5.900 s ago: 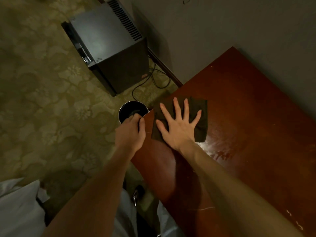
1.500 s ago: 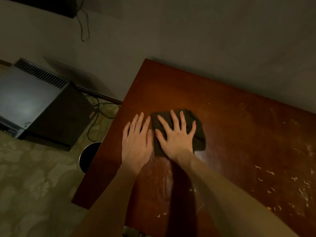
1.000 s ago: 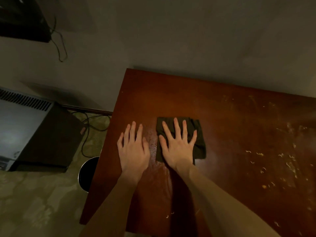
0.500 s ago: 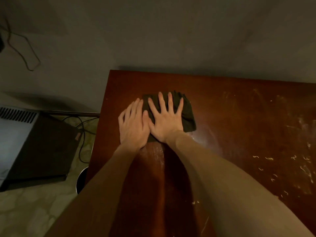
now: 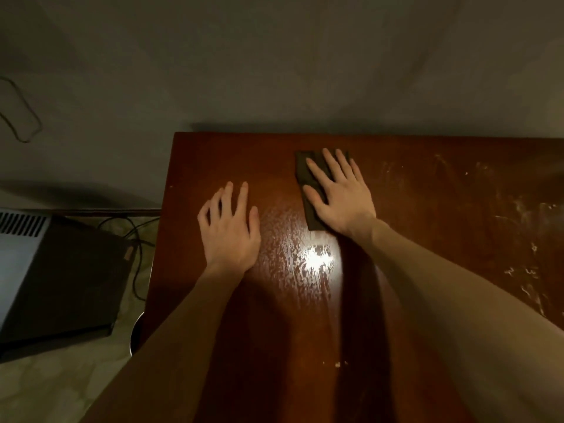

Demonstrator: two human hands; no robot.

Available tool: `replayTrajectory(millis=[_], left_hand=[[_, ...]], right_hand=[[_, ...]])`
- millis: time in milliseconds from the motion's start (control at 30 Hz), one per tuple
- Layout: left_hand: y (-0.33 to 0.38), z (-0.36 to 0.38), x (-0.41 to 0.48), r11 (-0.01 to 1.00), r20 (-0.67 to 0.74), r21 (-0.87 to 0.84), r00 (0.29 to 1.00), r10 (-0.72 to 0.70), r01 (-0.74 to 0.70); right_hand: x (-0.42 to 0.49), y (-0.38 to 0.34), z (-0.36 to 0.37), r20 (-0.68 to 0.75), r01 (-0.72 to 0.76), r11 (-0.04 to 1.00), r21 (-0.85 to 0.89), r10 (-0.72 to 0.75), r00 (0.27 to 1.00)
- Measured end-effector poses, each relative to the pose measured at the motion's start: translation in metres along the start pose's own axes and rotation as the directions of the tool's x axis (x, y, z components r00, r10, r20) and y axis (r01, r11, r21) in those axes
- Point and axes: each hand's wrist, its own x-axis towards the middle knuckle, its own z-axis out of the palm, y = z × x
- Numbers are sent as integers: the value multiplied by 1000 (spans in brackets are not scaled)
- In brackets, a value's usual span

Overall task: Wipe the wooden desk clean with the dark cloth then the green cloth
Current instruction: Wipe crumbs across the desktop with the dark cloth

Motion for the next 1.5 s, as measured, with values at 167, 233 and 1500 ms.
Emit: replayTrajectory(millis=[167, 233, 1500], left_hand=[[-2, -8, -4, 997, 26, -81, 1000, 14, -11], [-3, -8, -3, 995, 37, -97, 999, 28, -24], [-25, -62, -19, 974, 447, -67, 866, 225, -218]], right_hand=[[-104, -46, 15, -17, -134, 988, 78, 136, 991], [-136, -62, 22, -28, -169, 982, 85, 172, 985], [-183, -68, 22, 103, 256, 966, -37, -252, 962]])
